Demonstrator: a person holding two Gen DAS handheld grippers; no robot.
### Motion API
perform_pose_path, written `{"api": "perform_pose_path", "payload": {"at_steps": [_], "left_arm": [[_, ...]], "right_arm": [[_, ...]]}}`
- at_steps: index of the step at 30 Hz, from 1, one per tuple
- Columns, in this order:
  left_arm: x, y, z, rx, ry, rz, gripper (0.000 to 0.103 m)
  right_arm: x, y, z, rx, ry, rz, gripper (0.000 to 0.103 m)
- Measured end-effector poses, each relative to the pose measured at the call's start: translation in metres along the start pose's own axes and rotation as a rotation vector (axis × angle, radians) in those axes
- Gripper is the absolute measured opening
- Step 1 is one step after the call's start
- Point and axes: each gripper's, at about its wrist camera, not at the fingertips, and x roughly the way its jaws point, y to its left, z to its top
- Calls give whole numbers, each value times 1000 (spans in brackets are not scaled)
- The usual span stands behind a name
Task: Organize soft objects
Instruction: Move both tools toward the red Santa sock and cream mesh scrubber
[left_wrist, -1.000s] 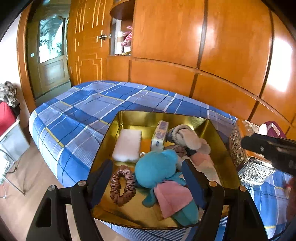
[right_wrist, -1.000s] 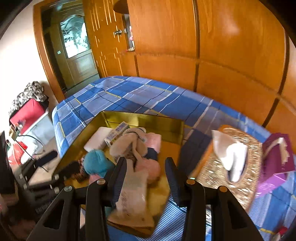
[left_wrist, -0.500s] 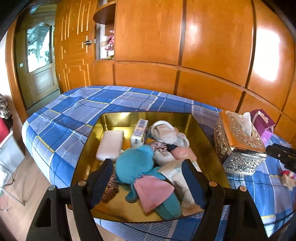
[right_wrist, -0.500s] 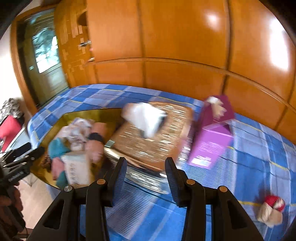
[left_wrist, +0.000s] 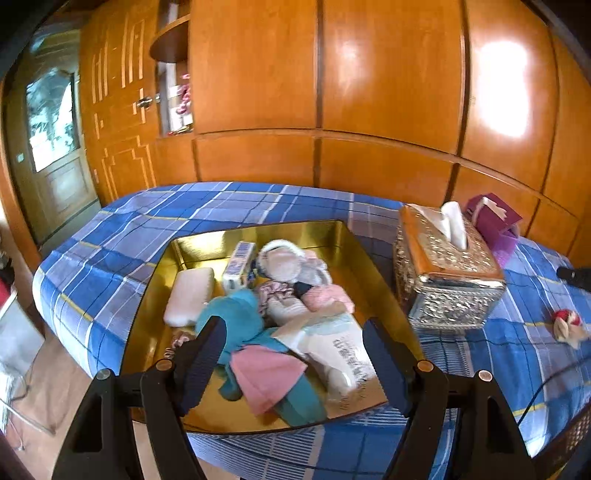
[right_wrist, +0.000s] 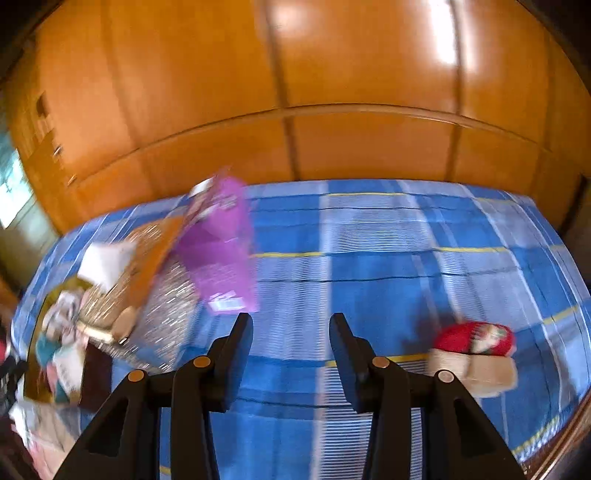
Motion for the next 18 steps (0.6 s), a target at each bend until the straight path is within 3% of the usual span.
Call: {"api": "perform_pose_path", "payload": {"at_steps": [14,18], "left_arm": [[-3,-49,-6,114,31,-146,77],[-3,-70,-11,183,49,-197,77]], "right_arm": [[-40,-139,4,356,-22,-134,43],[-39,-174,2,453,22,-140,46]]}}
